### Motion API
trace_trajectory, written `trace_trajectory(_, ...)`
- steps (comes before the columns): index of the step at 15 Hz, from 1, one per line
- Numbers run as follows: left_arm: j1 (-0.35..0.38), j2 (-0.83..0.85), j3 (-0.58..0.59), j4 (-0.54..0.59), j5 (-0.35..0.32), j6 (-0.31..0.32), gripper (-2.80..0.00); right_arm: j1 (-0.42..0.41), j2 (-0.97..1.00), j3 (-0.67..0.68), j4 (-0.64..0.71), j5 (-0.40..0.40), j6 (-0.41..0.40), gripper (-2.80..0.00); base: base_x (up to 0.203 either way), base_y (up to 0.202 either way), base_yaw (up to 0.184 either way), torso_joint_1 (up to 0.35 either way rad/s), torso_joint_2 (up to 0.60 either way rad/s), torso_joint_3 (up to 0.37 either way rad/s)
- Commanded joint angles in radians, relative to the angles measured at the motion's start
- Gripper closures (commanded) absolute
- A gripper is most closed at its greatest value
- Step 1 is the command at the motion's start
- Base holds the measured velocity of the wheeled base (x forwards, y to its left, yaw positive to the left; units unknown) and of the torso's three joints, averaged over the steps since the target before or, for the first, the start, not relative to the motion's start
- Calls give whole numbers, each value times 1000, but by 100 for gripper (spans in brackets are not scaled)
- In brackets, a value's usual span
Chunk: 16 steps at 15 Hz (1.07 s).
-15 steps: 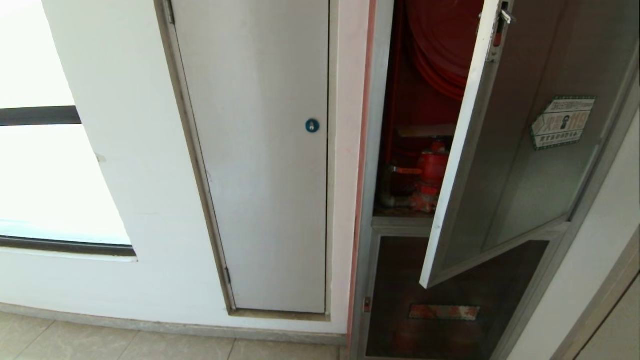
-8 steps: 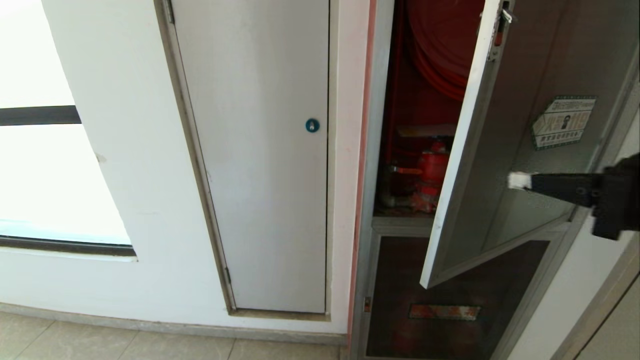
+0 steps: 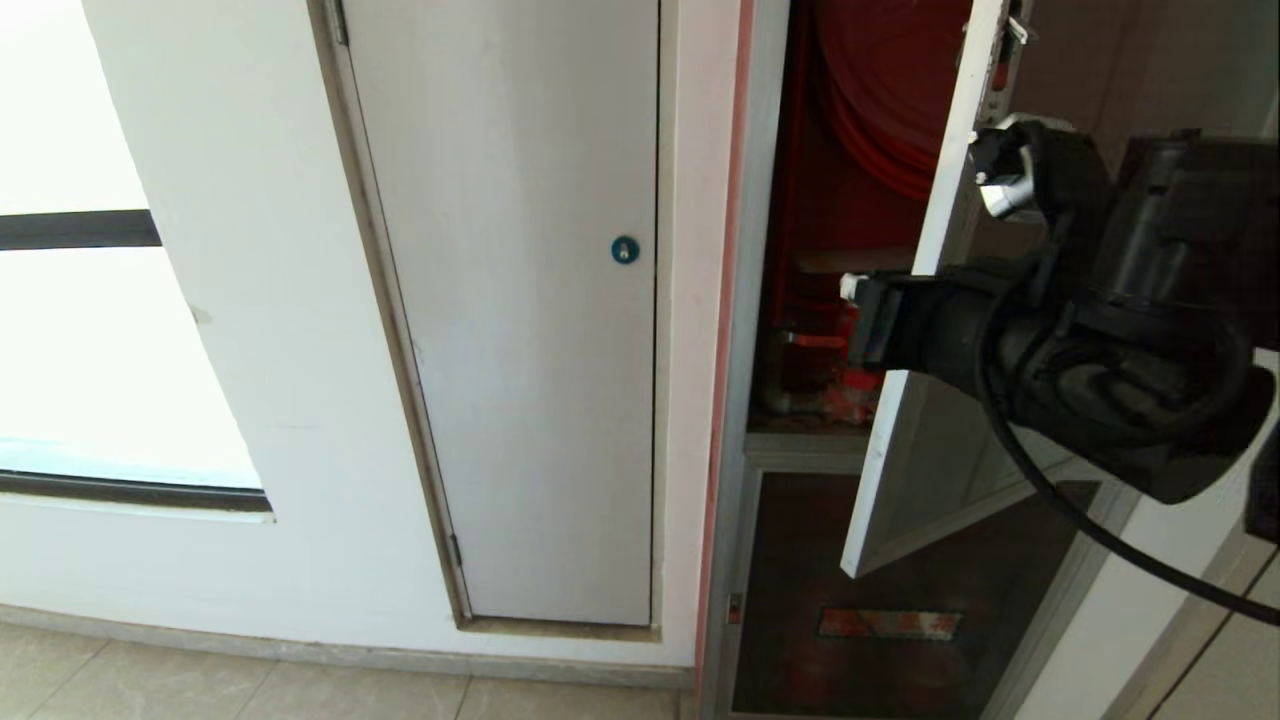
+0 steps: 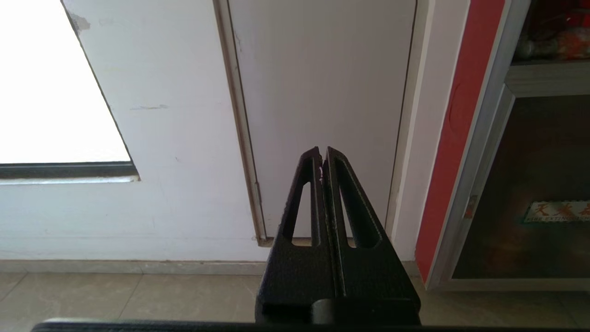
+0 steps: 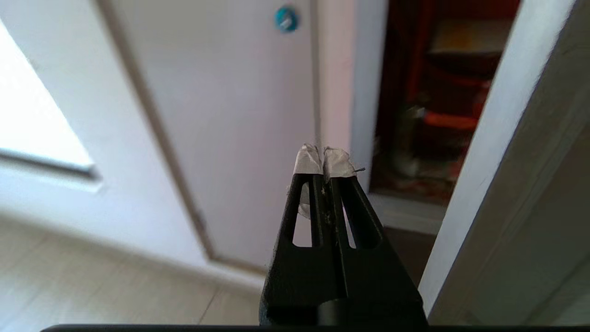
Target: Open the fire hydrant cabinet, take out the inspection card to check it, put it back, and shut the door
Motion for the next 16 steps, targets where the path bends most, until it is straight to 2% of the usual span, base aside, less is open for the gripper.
trace_trajectory(1, 0, 1, 28, -3, -1, 0, 0, 39, 99, -5, -156, -236, -43, 0, 0, 0, 0, 0, 0, 0)
trace_trajectory(3, 0, 1, 28, -3, 0, 0, 0, 43, 156, -18, -348, -372, -143, 0, 0, 0, 0, 0, 0, 0)
trace_trajectory(5, 0, 1, 28, -1, 0, 0, 0, 49, 239, -41, -586, -408, -267, 0, 0, 0, 0, 0, 0, 0)
trace_trajectory(6, 0, 1, 28, 0, 0, 0, 0, 58, 281, -78, -659, -420, -306, 0, 0, 0, 0, 0, 0, 0)
trace_trajectory(12, 0, 1, 28, 0, 0, 0, 0, 59, 372, -221, -728, -434, -357, 0, 0, 0, 0, 0, 0, 0)
trace_trajectory(16, 0, 0, 28, -1, -1, 0, 0, 1, 431, -314, -713, -464, -357, 0, 0, 0, 0, 0, 0, 0)
